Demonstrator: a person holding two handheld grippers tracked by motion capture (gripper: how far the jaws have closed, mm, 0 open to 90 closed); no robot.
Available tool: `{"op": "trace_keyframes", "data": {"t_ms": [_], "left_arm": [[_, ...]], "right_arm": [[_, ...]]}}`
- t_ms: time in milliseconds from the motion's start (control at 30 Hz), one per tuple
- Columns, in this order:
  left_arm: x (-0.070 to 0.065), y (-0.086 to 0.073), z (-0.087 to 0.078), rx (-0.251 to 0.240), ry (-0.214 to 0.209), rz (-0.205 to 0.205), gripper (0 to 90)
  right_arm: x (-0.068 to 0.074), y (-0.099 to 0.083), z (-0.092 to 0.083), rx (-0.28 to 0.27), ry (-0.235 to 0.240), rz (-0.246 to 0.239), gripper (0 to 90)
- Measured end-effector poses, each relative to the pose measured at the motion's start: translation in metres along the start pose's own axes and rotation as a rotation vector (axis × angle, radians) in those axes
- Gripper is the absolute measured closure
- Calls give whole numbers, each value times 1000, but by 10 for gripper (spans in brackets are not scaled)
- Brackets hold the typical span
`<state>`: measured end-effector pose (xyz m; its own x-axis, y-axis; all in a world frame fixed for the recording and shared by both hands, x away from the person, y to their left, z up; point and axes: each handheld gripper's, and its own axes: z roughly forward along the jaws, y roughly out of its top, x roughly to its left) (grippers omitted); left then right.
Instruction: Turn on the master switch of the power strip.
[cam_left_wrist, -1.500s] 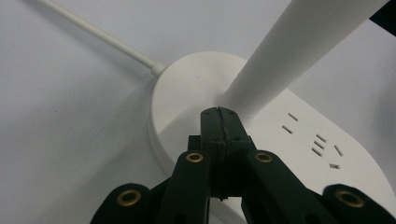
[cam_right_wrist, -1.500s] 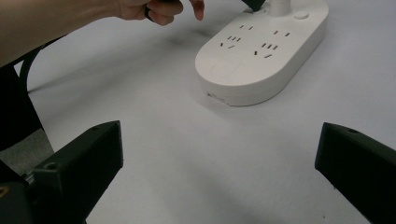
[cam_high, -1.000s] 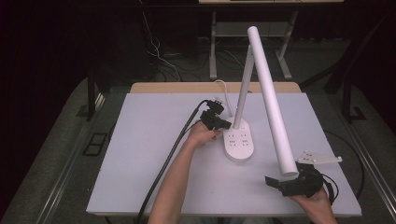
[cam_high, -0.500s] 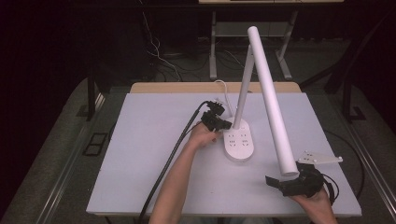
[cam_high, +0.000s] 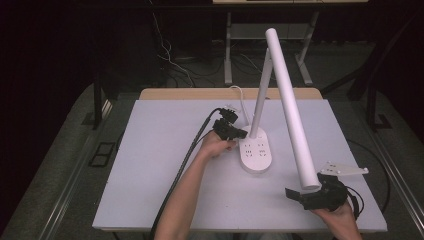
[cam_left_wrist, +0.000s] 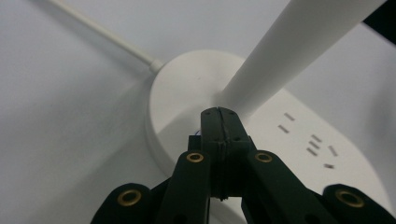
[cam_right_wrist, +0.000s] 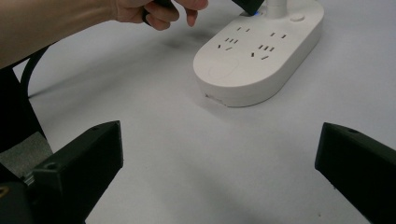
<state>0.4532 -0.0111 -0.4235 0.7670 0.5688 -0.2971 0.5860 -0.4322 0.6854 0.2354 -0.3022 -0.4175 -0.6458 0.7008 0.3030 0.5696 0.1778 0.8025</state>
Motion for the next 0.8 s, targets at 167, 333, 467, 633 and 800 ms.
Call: {"op": "trace_keyframes", "data": {"t_ms": [167, 333, 467, 633, 800], "left_arm": [[1, -2, -2, -14, 2, 5, 900], [1, -5, -7, -27, -24, 28, 900], [2, -6, -13, -48, -37, 44, 900], [-1, -5, -27, -66, -30, 61, 899], [-1, -3, -41, -78, -19, 87, 899]], "right_arm": [[-1, 0, 0, -3, -1, 1, 4], [-2, -1, -3, -6, -1, 7, 4], [-3, -1, -3, -7, -4, 5, 4], [-3, -1, -2, -1, -4, 11, 4], [-3, -1, -2, -2, -5, 6, 4]]}}
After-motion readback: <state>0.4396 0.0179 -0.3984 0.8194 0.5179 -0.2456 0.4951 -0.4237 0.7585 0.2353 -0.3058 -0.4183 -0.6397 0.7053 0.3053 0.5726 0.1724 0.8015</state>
